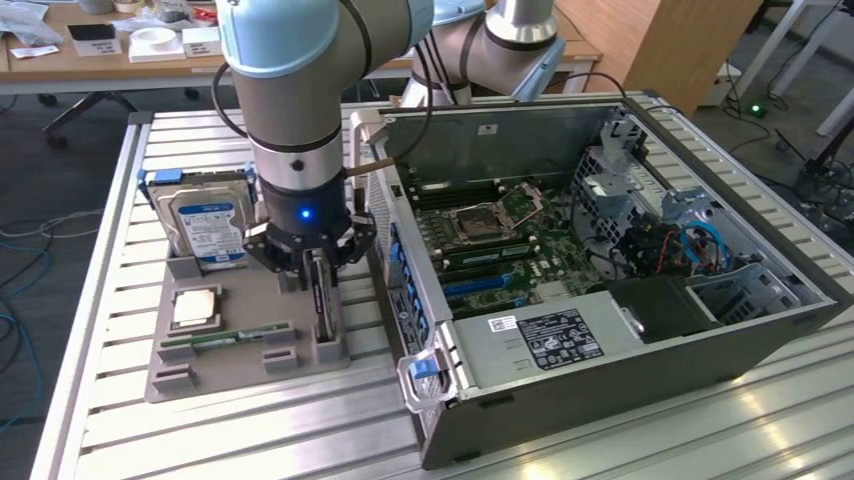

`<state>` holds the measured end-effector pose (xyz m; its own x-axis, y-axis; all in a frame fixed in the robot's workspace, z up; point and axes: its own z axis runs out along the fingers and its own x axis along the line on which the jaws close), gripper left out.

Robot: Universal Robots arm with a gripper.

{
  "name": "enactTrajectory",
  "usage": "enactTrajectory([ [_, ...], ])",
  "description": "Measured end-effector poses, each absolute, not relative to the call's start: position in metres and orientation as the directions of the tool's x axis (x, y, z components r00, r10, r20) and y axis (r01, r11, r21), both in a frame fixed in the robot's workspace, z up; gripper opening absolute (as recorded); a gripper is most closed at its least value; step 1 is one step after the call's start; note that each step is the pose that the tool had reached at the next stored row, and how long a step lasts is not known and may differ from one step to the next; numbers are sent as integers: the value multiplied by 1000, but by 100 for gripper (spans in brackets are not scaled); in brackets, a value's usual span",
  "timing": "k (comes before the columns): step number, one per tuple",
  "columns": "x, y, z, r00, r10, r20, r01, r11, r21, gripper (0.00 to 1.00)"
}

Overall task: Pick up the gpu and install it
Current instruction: 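Pick up the gpu and move the gpu toward the slot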

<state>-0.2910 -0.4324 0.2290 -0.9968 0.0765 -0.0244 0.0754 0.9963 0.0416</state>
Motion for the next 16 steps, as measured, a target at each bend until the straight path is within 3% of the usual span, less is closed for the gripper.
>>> enactTrajectory([
  [16,-293,-435,229,-997,76,-25,75,996,38,42],
])
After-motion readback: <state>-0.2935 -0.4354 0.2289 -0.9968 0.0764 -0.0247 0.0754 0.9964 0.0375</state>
